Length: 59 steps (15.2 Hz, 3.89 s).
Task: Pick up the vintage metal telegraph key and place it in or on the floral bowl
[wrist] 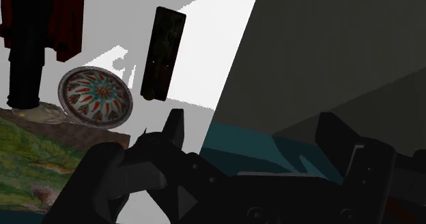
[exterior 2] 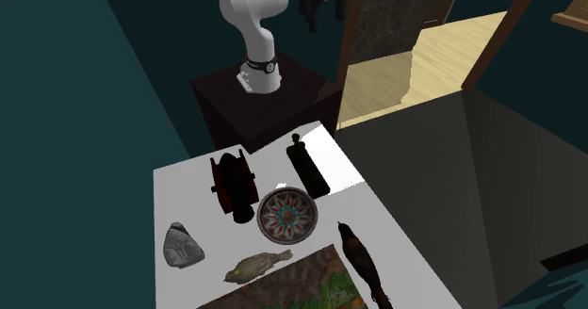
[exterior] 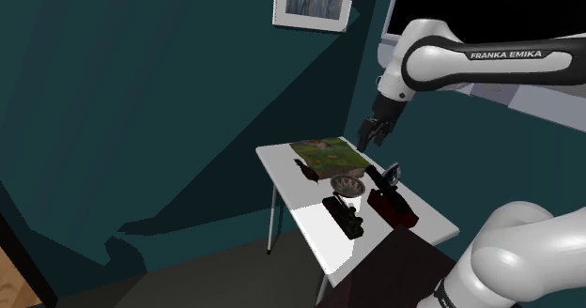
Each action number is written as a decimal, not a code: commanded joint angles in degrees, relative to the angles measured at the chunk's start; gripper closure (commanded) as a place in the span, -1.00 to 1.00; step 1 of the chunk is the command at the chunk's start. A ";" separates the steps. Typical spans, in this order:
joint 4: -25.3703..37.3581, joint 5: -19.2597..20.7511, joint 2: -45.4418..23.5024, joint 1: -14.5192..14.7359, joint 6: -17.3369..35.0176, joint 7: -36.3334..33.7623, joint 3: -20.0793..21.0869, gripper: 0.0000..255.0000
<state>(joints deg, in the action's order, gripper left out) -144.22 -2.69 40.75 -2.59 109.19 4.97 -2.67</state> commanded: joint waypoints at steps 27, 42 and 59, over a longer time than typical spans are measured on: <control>-2.28 0.13 -55.17 -6.47 54.43 2.78 -4.68 -1.00; -0.46 -1.82 -62.40 -8.10 59.84 4.27 -2.73 -1.00; -1.67 -0.43 -56.83 -6.81 55.47 3.28 -4.33 1.00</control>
<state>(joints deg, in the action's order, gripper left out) -145.73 -3.39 -17.05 -9.57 165.45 8.39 -6.72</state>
